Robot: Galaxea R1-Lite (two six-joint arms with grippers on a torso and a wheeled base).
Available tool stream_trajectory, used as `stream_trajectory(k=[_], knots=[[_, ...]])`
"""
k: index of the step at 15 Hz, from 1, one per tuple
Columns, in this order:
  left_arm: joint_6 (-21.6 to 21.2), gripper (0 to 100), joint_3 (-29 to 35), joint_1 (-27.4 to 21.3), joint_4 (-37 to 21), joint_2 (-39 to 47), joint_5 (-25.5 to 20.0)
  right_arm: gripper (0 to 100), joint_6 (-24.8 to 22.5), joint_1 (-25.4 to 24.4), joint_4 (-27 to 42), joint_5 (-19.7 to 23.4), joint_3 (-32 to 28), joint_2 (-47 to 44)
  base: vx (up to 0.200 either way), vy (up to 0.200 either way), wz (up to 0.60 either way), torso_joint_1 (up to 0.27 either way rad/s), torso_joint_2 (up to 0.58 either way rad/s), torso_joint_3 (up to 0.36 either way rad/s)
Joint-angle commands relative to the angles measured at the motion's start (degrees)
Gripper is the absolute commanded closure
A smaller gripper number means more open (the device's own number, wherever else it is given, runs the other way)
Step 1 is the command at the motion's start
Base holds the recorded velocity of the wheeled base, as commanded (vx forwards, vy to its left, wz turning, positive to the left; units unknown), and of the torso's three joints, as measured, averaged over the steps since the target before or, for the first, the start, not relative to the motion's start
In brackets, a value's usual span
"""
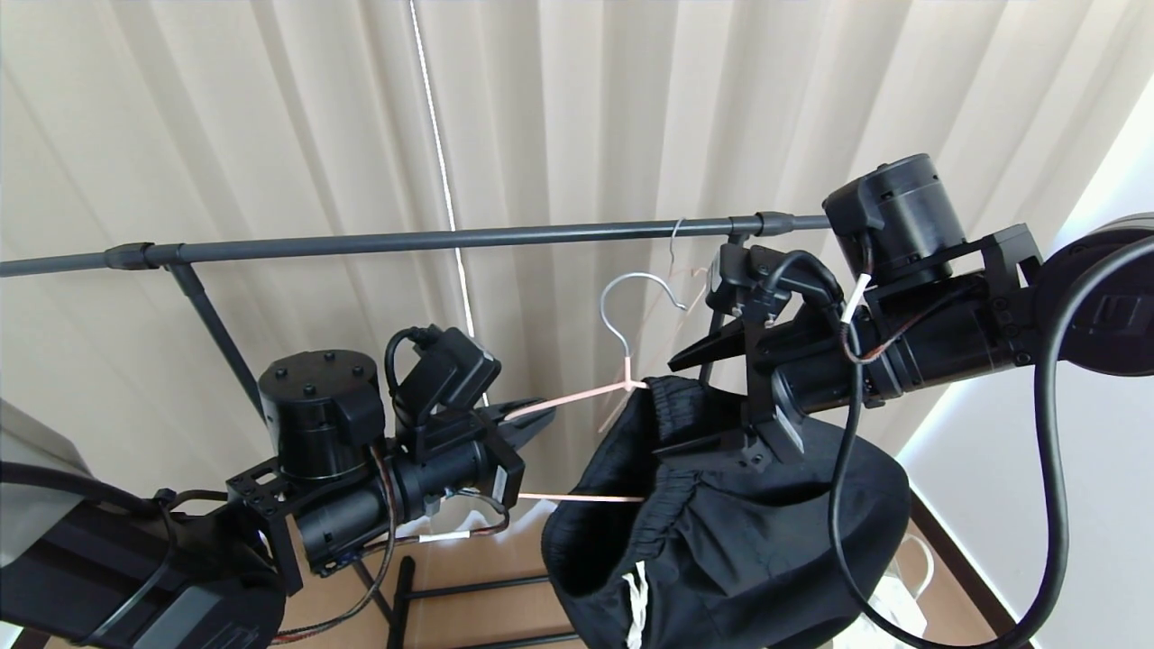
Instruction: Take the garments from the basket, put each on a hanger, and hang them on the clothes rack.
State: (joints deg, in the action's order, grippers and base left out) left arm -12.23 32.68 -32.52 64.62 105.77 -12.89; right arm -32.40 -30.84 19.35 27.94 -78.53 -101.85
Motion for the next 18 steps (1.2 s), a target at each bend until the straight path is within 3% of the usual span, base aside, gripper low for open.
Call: stream_trajectory(k=[1,2,17,18], knots=[[0.10,100,0.01,0.09,0.86,0.05,-0.03,0,-0.03,-0.10,-0.01,0.01,0.05,-0.10,0.000,0.000,0.00,0.000,0.00,0.000],[0.10,100,0.01,0.09,1.30,0.05,-0.03,100,-0.03,-0.10,-0.01,0.01,0.05,-0.10,0.000,0.000,0.00,0.000,0.00,0.000],[0.19,100,0.36,0.27,1.38,0.58,-0.03,100,0.06,-0.10,0.08,0.01,0.22,0.69,0.000,0.000,0.00,0.000,0.00,0.000],[0.19,0,0.28,0.27,1.38,0.67,0.05,100,0.06,-0.10,0.08,0.01,0.31,0.78,0.000,0.000,0.00,0.000,0.00,0.000]])
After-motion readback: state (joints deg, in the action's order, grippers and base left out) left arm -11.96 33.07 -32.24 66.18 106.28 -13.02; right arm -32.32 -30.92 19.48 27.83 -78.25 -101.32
